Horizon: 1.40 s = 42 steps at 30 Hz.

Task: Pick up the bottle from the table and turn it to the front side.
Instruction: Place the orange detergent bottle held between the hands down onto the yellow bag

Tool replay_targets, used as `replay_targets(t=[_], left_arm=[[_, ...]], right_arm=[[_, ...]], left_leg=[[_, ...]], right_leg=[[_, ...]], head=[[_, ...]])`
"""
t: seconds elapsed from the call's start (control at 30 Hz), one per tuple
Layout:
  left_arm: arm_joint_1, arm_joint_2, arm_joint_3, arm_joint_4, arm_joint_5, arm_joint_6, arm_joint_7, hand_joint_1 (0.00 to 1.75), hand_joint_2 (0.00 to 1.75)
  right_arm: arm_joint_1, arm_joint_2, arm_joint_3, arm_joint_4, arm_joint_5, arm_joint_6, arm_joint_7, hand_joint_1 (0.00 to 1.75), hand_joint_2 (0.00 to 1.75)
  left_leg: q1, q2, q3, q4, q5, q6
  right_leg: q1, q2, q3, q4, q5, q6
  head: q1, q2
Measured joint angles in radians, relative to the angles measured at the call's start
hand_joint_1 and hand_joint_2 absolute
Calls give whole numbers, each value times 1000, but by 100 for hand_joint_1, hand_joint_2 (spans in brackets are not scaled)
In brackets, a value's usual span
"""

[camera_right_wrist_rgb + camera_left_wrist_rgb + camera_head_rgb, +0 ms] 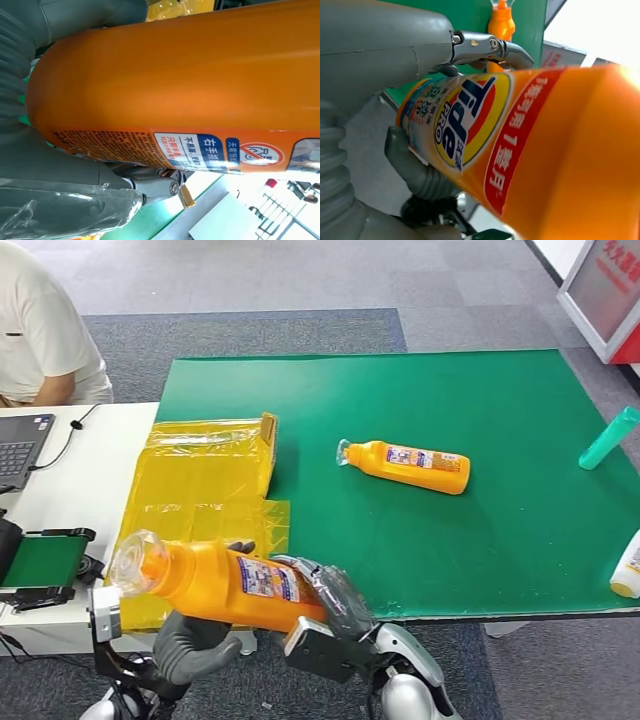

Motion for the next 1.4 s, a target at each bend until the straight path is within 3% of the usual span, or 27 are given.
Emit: replay_targets(t=[0.2, 0.4, 0.83, 0.97, 1.4], left_arm=[[-49, 22, -52, -16, -247, 60, 5, 0, 175], [-89, -6, -81, -33, -501, 88, 1, 0, 175], [-113, -75, -80, -43, -614, 83, -32, 1, 175], [-113, -82, -80, -43, -615, 83, -30, 175, 175], [-113, -92, -81, -43, -547, 106, -14, 175, 175]], right_arm=[[0, -1, -7, 22, -11, 2, 10, 175, 175], [3, -1, -20, 49, -18, -6, 18, 175, 175], [17, 0, -61, 91, -9, -15, 39, 175, 175], [18, 0, -62, 91, -9, -15, 39, 175, 175], [70, -1, -70, -7, -28, -20, 50, 175, 175]], left_leg=[[0, 0, 0, 0, 0, 0], [0, 0, 0, 0, 0, 0], [0, 0, 0, 0, 0, 0], [0, 0, 0, 0, 0, 0], [0, 0, -1, 0, 0, 0]], right_leg=[[0, 0, 0, 0, 0, 0], [0, 0, 0, 0, 0, 0], [0, 0, 0, 0, 0, 0], [0, 0, 0, 0, 0, 0], [0, 0, 0, 0, 0, 0]], head=[[0, 0], [0, 0], [0, 0], [0, 0], [0, 0]])
